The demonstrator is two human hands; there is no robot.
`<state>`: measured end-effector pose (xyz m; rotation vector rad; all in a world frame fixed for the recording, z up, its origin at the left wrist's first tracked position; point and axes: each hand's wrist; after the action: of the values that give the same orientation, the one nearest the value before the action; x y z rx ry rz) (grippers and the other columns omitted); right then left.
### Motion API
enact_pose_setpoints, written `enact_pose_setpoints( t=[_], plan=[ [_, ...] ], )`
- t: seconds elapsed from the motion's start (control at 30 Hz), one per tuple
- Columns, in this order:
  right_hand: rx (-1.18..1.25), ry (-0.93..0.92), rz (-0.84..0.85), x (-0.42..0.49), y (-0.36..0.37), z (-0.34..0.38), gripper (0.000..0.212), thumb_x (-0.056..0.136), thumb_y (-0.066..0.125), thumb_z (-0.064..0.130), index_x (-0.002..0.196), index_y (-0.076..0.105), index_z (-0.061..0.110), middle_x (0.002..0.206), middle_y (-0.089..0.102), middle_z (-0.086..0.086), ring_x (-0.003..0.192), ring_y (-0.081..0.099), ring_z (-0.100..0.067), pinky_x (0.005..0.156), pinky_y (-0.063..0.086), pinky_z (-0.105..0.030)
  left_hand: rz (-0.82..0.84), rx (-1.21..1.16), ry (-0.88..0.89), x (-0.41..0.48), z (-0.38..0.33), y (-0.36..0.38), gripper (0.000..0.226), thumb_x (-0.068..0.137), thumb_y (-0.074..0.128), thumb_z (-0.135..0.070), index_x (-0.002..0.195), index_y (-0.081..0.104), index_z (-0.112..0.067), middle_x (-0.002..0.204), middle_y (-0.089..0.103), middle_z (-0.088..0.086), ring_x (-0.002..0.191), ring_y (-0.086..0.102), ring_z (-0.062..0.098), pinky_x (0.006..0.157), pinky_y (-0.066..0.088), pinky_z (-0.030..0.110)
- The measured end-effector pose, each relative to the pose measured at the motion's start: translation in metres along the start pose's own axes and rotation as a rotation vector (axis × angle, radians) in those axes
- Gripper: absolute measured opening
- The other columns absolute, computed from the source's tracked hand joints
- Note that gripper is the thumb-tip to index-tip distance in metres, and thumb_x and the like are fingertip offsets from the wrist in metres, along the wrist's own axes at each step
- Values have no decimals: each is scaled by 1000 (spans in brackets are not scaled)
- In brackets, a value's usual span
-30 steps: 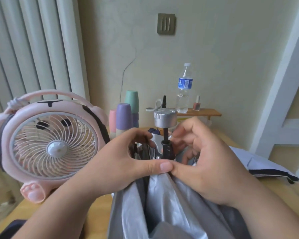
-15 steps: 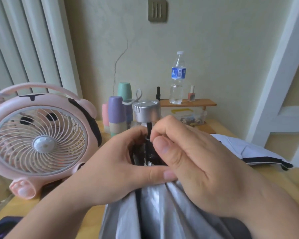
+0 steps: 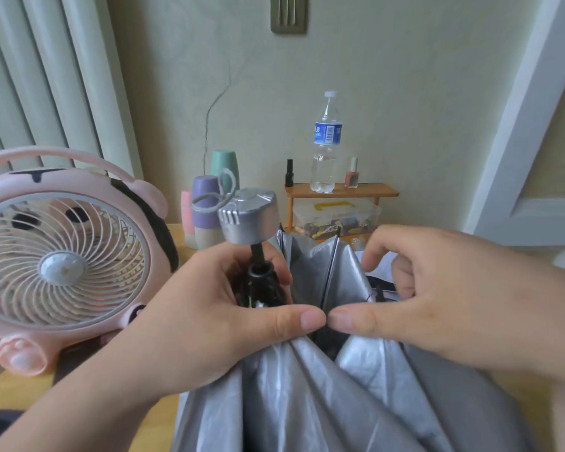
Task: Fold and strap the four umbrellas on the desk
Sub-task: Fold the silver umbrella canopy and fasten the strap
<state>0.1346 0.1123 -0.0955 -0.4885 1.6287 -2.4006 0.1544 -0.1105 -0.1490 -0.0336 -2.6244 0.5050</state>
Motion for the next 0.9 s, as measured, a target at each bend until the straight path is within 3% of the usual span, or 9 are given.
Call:
enact_pose_setpoints(
  t=[0.1,0.23,0.37,0.5,0.63,0.77,0.83,0.9],
  plan=[
    [108,-75,-50,6,6,2,71,42,60,94,93,50,46,56,61,10,45,48,-5,50,37,-28,-4,-39,-19,-2,-2,3,53,56,92,-49,89,66,-18,79,71,8,77,66,34,77,54,51],
    [351,-173,-71,8,11,5,58,51,80,70,97,58,41,67,68,5,46,49,-4,53,40,-29,2,-47,-28,-4,-1,6,55,54,93,-48,92,65,-21,81,73,4,75,68,25,74,57,38],
    [542,-281,30,12,15,2,42,58,88,45,95,71,36,80,74,7,67,69,-11,67,60,-42,-47,-169,-20,-4,1,15,56,56,92,-45,99,66,-18,75,69,1,69,63,14,66,51,24],
    [616,-311,106,13,19,2,30,66,82,28,94,75,35,85,77,4,79,75,-17,81,62,-49,12,-249,40,-5,0,21,48,62,92,-44,97,70,-19,77,70,0,74,65,11,70,51,22],
    [676,-325,115,15,18,0,28,71,86,19,94,76,31,86,78,2,82,76,-17,84,62,-47,-13,-317,60,-5,0,24,34,68,87,-32,90,71,-13,80,72,5,77,67,13,71,52,22],
    [805,-390,249,9,14,2,34,72,77,11,102,77,28,93,80,-1,89,77,-16,85,60,-27,-127,-329,76,-5,4,28,26,72,80,-36,76,70,-13,72,67,1,72,62,11,68,47,20],
    [732,-381,119,10,10,-1,29,71,83,19,97,78,31,87,79,4,82,76,-12,79,61,-25,-177,-269,110,-5,6,30,25,73,77,-36,69,66,-14,75,65,8,73,61,14,70,47,21],
    [615,-332,-160,18,7,-12,14,73,89,25,84,80,26,77,77,7,71,73,-10,70,61,-29,-183,-203,141,-5,7,29,25,75,75,-36,66,62,-16,78,65,9,73,61,14,70,46,19]
  ],
)
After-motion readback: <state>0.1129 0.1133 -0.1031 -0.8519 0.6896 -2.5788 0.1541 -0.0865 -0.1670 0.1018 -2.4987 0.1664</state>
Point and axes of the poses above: each hand's wrist, its own x-axis towards the middle knuckle, its own y-axis out of the palm, z = x × y
